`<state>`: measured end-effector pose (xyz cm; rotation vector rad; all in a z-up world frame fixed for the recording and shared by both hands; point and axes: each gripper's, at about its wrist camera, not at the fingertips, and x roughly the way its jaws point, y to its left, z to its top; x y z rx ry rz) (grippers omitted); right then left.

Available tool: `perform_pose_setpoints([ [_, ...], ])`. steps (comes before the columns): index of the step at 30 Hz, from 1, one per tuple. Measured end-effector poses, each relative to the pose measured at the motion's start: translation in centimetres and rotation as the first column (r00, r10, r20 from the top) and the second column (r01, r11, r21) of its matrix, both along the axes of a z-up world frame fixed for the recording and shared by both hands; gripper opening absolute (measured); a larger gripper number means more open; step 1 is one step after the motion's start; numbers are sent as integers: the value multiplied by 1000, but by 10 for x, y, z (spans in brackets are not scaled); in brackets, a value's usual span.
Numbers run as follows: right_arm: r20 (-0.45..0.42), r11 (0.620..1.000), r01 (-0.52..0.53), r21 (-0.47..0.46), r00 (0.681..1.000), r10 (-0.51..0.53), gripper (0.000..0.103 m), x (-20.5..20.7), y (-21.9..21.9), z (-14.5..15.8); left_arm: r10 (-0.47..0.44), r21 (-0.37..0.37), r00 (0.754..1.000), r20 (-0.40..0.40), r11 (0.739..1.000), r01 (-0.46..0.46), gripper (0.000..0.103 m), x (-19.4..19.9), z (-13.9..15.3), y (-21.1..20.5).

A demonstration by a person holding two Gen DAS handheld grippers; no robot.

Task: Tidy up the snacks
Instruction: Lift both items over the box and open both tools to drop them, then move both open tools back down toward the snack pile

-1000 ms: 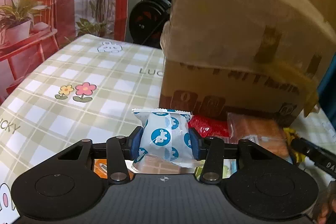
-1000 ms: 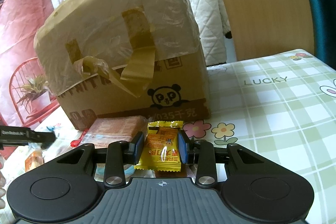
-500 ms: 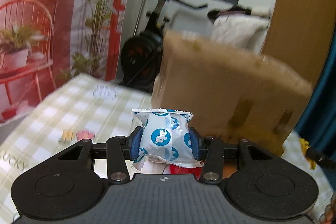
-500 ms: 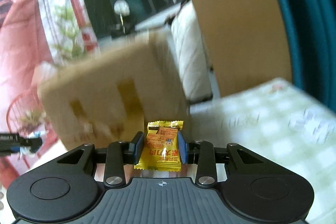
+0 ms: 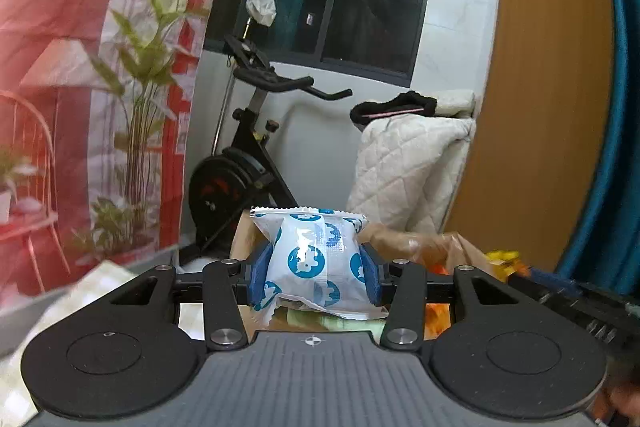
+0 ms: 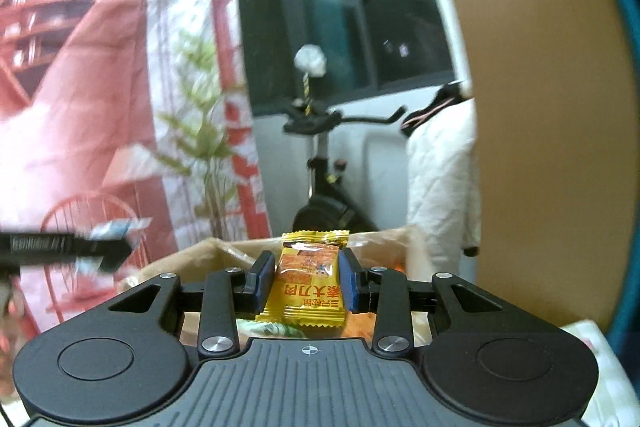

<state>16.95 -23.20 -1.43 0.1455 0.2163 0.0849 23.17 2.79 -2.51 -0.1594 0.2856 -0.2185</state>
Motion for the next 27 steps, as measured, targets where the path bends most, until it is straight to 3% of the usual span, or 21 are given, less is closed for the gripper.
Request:
perform_pose_setpoints([
  [5,-80,1000,11,-1,997,-11,32,42,13,1,-25,39,999,-29,999,26,49,37,3,-12],
  [10,-151,999,30,-12,988,-32,34,63,20,-15,-68,44,994,-83,996,72,51,49,-10,-10],
  [11,-159,999,32,-16,987,-34,37,64,20,-18,-81,40,993,-87,996,85,53,49,-12,-8],
  [12,-162,999,34,-17,986,-37,40,63,20,-18,-88,40,992,-88,995,92,63,48,-13,-7],
  [14,-155,998,51,-24,986,-54,67,63,21,-19,-84,48,993,-81,995,88,79,44,-13,-4],
  [15,-148,998,56,-27,987,-59,72,61,21,-18,-79,54,994,-70,995,83,84,41,-12,-2],
  [20,-123,997,52,-48,991,-58,95,45,19,-12,-60,108,997,-48,992,65,89,25,-2,-1],
  [27,-104,999,33,-31,994,-37,102,14,16,-6,-44,115,998,-54,992,50,91,-3,2,11],
])
